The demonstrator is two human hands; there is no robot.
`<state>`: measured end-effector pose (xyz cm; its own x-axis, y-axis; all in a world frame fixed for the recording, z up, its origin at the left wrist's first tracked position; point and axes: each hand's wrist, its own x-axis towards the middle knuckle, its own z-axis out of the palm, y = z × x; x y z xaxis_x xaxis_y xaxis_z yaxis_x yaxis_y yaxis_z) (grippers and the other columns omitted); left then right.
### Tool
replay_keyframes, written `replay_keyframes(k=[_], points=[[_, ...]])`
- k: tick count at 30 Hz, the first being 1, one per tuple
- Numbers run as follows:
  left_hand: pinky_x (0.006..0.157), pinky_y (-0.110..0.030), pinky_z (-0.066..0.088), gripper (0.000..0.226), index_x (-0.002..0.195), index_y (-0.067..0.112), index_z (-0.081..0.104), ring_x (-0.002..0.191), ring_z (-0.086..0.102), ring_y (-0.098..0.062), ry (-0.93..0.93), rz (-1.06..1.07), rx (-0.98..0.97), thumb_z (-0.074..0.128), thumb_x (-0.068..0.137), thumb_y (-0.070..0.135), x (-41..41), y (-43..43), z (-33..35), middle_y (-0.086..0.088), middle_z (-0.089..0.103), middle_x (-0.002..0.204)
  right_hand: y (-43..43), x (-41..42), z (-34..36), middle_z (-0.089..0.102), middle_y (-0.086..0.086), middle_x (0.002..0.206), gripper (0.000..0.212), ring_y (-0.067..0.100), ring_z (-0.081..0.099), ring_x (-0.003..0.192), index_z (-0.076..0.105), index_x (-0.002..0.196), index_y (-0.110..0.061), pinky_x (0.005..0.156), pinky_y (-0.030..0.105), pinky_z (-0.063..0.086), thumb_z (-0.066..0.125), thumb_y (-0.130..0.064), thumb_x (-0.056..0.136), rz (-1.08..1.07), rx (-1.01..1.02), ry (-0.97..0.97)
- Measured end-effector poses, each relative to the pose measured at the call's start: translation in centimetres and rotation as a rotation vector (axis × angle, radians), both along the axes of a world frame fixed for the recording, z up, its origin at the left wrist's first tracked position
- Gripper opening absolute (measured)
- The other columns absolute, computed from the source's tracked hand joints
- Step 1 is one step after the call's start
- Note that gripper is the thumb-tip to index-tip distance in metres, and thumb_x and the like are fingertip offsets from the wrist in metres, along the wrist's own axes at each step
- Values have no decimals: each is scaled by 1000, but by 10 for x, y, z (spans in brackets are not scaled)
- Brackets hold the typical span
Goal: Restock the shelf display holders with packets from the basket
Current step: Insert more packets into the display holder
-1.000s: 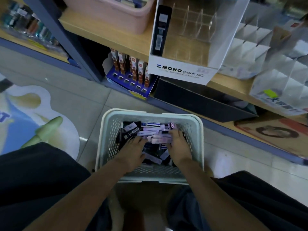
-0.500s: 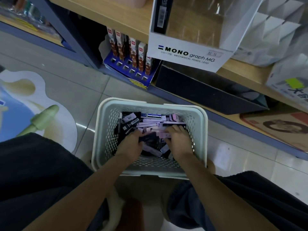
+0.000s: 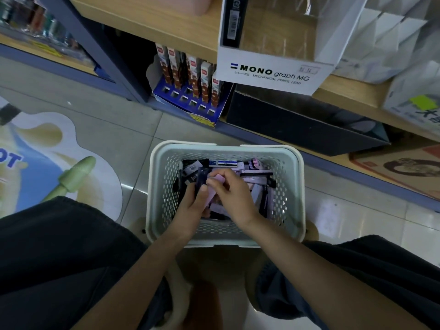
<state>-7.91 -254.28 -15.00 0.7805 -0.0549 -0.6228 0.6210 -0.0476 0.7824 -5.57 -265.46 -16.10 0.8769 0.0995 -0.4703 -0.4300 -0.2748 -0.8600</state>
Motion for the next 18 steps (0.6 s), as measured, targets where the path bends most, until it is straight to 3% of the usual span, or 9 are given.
replay_keyframes(k=[3,5,8,10,14,18], points=[[56,-12,44,7,97,16,49,62,50,-6,-74,-24,40,43,98,19,-3,8,6,14,54,65,8,-1,3,60,-7,91,16,0,59,78,58,105,-10,78,23,52,56,-20,93,17,25,29],[62,-14,48,5,98,21,50,66,56,3,-141,-68,104,46,97,18,-4,13,9,18,60,72,9,2,5,59,-7,90,14,3,61,77,55,102,-11,79,31,55,56,-22,93,33,54,79],[66,-29,51,18,113,11,50,66,57,-3,-160,-134,176,47,96,17,-4,24,7,5,57,76,4,14,5,57,-12,91,12,-3,55,80,53,101,-13,73,12,47,54,-22,94,124,35,50],[64,-28,50,18,111,8,49,63,56,-6,-127,-147,199,47,96,18,-6,29,2,1,56,74,-6,27,0,57,-8,101,16,-3,52,87,55,107,-11,75,4,41,51,-22,96,150,-36,16],[64,-14,50,12,108,13,48,64,62,-1,-68,-80,200,45,98,18,-10,33,-4,-1,64,85,-30,36,-33,44,7,139,44,20,43,126,42,136,-9,102,26,33,54,-22,95,457,-428,-86],[64,-15,52,9,102,19,47,64,62,-2,-56,-8,137,43,98,12,-10,36,-5,-3,62,86,-35,21,-53,31,8,150,69,25,30,137,25,147,-10,111,34,26,62,-19,90,593,-594,-199]])
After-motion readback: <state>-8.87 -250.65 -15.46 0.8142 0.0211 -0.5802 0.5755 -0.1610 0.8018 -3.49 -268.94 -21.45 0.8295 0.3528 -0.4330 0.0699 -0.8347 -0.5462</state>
